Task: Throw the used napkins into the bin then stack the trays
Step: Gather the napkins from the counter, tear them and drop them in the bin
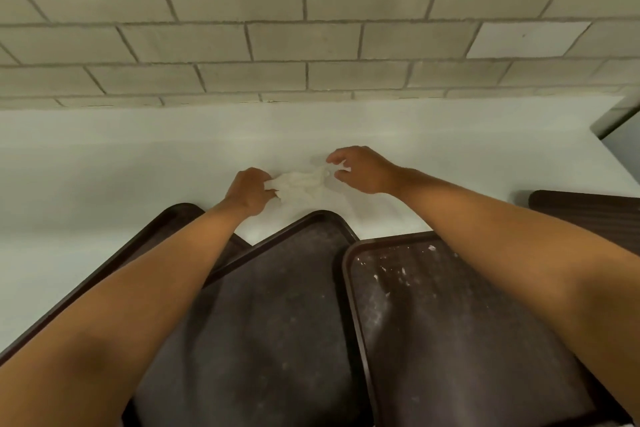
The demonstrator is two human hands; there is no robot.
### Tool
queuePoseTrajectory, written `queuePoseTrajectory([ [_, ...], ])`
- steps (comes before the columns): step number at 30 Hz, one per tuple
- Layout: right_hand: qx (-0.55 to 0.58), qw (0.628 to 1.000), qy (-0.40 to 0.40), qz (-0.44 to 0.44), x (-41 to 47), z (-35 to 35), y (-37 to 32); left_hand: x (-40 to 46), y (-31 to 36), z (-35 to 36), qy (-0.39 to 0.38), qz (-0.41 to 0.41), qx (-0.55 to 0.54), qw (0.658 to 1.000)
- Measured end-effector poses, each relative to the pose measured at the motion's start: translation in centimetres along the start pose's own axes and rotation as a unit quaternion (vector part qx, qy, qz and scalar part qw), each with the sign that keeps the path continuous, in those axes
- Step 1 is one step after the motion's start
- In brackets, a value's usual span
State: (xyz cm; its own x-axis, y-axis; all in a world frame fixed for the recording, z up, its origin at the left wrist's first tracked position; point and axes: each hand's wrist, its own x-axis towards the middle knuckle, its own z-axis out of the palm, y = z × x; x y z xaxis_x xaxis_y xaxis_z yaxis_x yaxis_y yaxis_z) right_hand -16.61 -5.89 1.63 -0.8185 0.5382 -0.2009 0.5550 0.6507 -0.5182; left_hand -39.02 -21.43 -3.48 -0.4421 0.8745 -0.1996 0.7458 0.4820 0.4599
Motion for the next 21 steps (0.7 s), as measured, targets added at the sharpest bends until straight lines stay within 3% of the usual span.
queuePoseTrajectory([
  [7,-0.075,0.994,-0.069,-0.027,2.8,4.2,-3.2,-1.2,-0.5,-1.9,0.002,0.048,0.006,0.999],
  [13,-0.083,0.996,-0.001,0.006,2.1,4.5,-1.2,-1.5,-1.3,-3.0,0.016,0.058,-0.011,0.998],
  [21,-0.013,0.992,0.107,0.067,0.6,1.0,1.4,-1.6,-1.4,-3.5,0.03,0.032,-0.067,0.997],
])
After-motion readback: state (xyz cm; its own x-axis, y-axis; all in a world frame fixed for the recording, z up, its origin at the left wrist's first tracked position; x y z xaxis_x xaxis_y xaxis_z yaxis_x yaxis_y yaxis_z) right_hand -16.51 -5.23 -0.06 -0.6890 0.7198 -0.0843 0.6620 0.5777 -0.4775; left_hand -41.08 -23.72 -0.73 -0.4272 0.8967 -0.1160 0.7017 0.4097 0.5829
